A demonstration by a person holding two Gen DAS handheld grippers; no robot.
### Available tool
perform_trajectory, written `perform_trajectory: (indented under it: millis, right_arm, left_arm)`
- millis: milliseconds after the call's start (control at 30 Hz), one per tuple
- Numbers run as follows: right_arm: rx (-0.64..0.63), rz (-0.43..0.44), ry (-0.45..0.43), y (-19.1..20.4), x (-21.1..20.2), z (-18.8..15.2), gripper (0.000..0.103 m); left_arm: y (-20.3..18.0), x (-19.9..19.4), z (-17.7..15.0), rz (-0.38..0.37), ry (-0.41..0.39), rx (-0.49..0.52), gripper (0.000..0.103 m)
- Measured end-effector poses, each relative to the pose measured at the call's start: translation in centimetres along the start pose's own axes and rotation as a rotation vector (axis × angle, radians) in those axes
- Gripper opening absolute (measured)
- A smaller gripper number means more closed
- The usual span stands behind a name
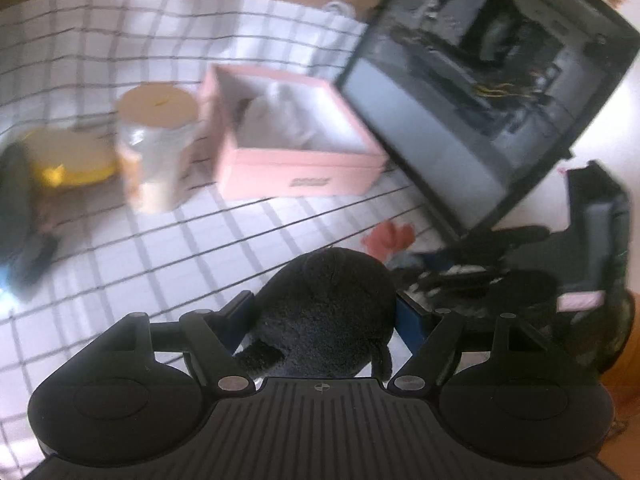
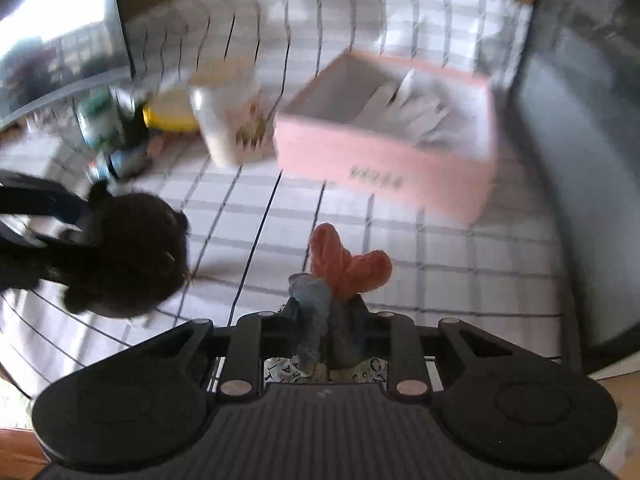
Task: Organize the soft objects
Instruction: 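Drop the black plush into the pink box with the left tool while the right tool drops the socks in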
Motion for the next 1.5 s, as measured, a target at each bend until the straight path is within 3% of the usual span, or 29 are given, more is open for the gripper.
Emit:
perform_trajectory:
  millis: [233, 367, 567, 700, 767, 833, 867, 900, 1000, 1067, 1133, 1167, 1233, 1333, 1500]
  right_arm:
    - [0.013, -0.133, -0.203, -5.2, -7.9, 5.2, 0.024]
    - [0.063, -0.150, -0.305, -8.5, -9.2, 9.7, 0.024]
    - [0.085, -0.151, -0.313, -12.7, -5.3, 13.6, 0.024]
    - [0.091, -0.135, -0.287, -13.9, -0.3, 13.8, 0.024]
    - [0.088, -0.116, -0.284, -14.1, 1.7, 13.3, 0.030]
    - [0.088, -0.101, -0.272, -13.8, 3.1, 12.5, 0.051]
    - [0.084, -0.100, -0.268, -13.6, 3.3, 12.0, 0.066]
    - [0.073, -0.102, -0.277, -13.3, 3.3, 11.3, 0.073]
    - [0.011, -0.141, -0.274, -12.3, 3.0, 9.2, 0.077]
    - [-0.012, -0.141, -0.248, -11.9, 3.0, 8.0, 0.077]
    - [-0.017, -0.141, -0.225, -11.8, 3.1, 7.0, 0.077]
    - [-0.015, -0.138, -0.216, -11.7, 3.2, 6.7, 0.077]
    - [-0.007, -0.138, -0.202, -11.8, 3.1, 6.3, 0.077]
    - [0.007, -0.119, -0.199, -11.3, 2.6, 6.2, 0.077]
    - [0.007, -0.048, -0.220, -8.9, 1.8, 7.8, 0.079]
  left_arm:
    - [-3.2, 0.5, 6.0, -0.039, -0.080, 0.077, 0.079]
    - [-4.4, 1.4, 11.6, -0.089, -0.187, 0.009, 0.079]
    - [-4.4, 3.6, 20.1, -0.164, -0.248, -0.131, 0.079]
    - [-4.4, 5.9, 23.8, -0.186, -0.254, -0.184, 0.080]
    - [-4.4, 7.9, 25.0, -0.176, -0.235, -0.190, 0.080]
    - [-3.8, 10.7, 25.4, -0.148, -0.191, -0.204, 0.081]
    - [-3.4, 12.3, 25.2, -0.117, -0.159, -0.203, 0.081]
    - [-2.9, 14.0, 24.7, -0.064, -0.125, -0.187, 0.082]
    - [-1.6, 18.6, 21.9, 0.179, -0.047, -0.032, 0.079]
    - [-1.5, 19.8, 20.6, 0.237, -0.050, 0.049, 0.077]
    - [-1.7, 19.0, 20.5, 0.204, -0.104, 0.038, 0.076]
    - [-1.9, 17.7, 20.7, 0.184, -0.170, 0.021, 0.076]
    - [-2.6, 14.3, 21.2, 0.120, -0.288, -0.009, 0.076]
    - [-2.8, 8.4, 21.0, 0.054, -0.397, -0.038, 0.076]
    - [2.0, -1.3, 18.8, 0.130, -0.547, -0.111, 0.076]
Point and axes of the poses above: each gripper's, at about its wrist camera, not at the fingertips, and x roughly the way its jaws point, y to its left, z to its top, the point moved 7 cm from there along x, roughly the way its jaws point, and after that the axes turned 15 degrees about -x, right-handed, at the moved point
